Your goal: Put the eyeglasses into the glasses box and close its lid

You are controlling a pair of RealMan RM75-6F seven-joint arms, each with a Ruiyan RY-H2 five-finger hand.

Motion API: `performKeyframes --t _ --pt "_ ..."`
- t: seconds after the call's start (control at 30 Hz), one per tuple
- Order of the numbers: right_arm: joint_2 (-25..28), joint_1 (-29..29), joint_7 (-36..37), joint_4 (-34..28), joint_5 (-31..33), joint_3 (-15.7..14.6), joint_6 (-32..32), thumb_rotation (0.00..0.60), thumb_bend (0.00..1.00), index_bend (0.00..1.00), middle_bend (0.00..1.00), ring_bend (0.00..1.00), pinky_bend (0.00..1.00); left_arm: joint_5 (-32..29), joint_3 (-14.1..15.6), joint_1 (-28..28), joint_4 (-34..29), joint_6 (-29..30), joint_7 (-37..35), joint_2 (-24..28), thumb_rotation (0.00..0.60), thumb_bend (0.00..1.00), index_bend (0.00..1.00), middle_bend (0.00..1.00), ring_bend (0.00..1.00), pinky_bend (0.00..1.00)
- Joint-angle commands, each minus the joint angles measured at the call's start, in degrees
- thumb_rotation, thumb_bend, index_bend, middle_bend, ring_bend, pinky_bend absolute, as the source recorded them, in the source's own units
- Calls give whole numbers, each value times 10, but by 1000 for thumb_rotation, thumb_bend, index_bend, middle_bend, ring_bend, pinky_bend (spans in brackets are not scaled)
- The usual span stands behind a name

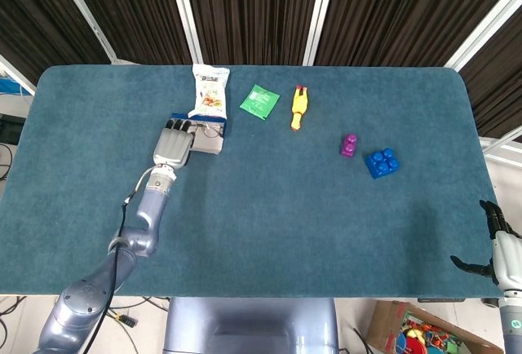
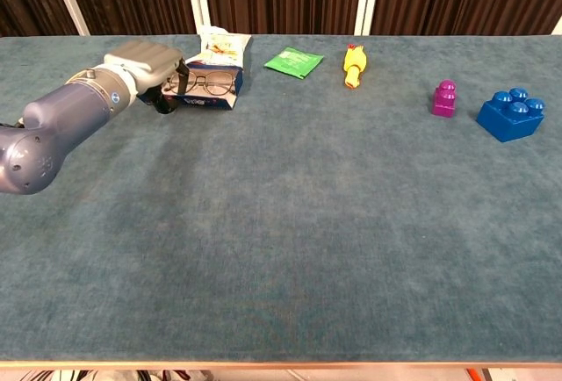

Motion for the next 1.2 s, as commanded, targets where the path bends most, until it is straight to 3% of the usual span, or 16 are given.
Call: performKeyframes --t 0.03,0.3,0.47,0.7,0.93,1.2 --pt "-1 0 -2 -1 2 1 0 600 171 0 75 190 262 3 0 2 5 -2 -5 0 600 434 533 180 128 174" --pt "-1 1 -5 -1 5 1 0 600 170 0 75 189 262 11 2 2 10 -2 -10 -1 600 434 548 180 120 166" --pt "-1 0 -4 -2 5 1 -1 600 174 0 75 190 262 14 2 6 7 3 -17 0 600 436 606 192 119 165" --pt "1 0 -2 -2 3 0 -2 600 184 0 75 190 262 29 14 65 -75 82 -12 31 600 440 619 191 107 159" --pt "1 0 -2 -4 6 1 -1 600 187 0 75 190 262 7 7 108 -205 101 46 89 600 440 620 188 107 155" --pt "2 0 -4 -5 6 0 -3 600 196 0 75 189 262 -15 -5 126 -287 112 72 121 600 440 621 187 107 155"
